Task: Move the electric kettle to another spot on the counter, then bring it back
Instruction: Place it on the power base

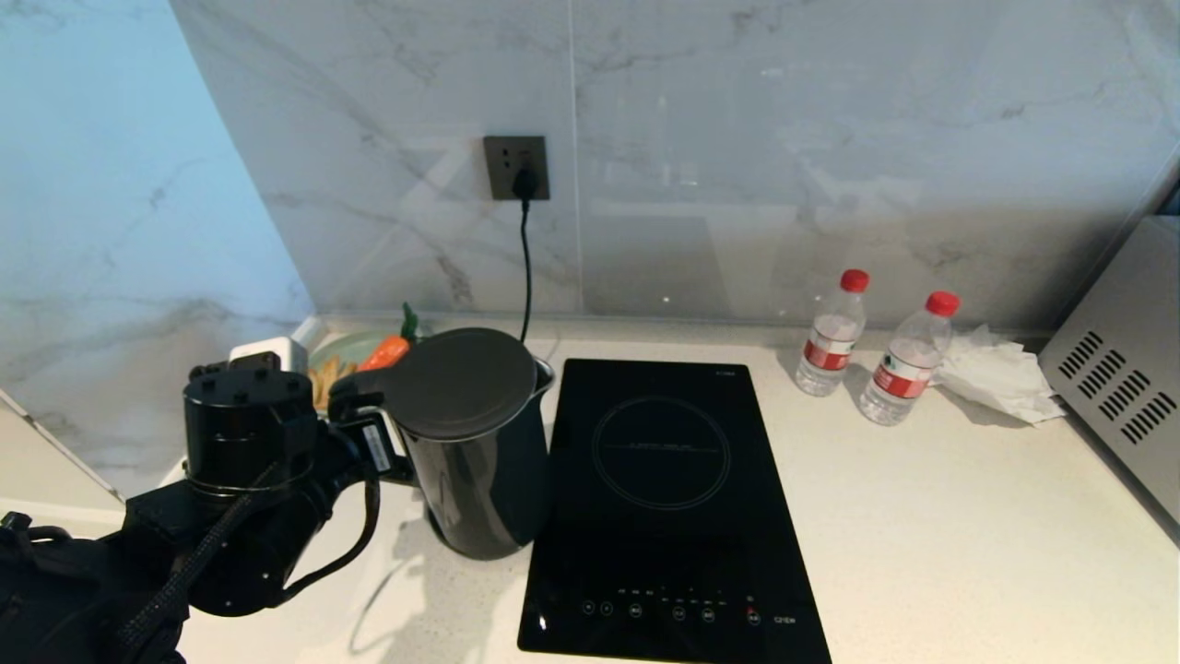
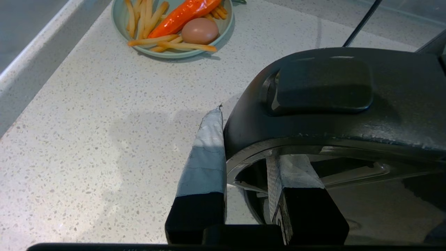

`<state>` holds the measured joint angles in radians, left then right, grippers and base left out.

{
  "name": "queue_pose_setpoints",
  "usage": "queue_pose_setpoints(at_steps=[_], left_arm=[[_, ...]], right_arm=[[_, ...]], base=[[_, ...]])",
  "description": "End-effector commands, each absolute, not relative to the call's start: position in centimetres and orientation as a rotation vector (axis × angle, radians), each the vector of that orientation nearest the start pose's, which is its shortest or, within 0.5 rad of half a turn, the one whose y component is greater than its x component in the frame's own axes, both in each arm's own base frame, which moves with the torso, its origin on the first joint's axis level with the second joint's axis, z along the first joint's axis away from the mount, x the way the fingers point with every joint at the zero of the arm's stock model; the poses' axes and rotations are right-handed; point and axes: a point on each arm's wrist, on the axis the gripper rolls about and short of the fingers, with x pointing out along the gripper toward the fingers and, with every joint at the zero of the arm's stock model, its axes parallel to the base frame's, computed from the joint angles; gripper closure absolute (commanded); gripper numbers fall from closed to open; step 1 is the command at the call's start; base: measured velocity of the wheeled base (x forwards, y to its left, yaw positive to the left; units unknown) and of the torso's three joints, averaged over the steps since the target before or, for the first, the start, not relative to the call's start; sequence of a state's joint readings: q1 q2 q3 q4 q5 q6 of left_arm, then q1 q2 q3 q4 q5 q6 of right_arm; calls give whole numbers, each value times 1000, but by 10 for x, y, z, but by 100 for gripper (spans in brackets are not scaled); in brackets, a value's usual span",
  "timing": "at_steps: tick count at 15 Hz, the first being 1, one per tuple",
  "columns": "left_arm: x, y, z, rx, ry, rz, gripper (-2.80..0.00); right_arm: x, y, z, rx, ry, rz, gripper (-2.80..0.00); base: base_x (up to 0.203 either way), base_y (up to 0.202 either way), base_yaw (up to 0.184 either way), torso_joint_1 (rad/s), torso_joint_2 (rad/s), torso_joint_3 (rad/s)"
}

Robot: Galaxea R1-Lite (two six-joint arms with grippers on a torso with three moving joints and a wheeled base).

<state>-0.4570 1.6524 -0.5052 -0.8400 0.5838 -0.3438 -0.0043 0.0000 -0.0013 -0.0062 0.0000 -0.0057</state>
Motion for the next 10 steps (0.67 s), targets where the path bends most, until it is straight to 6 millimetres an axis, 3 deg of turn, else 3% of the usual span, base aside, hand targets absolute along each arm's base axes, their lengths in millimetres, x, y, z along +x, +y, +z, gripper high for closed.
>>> queue_pose_setpoints(at_steps=[1,10], left_arm=[[244,-100,140,-191,239,192,0],[250,-82,143,-204,226,254,0]], right_arm=[[-23,0,77,-6,-8,-5,0],[-23,0,77,-6,-8,-3,0]], base=[[0,0,0,0,0,0],[0,0,0,0,0,0]])
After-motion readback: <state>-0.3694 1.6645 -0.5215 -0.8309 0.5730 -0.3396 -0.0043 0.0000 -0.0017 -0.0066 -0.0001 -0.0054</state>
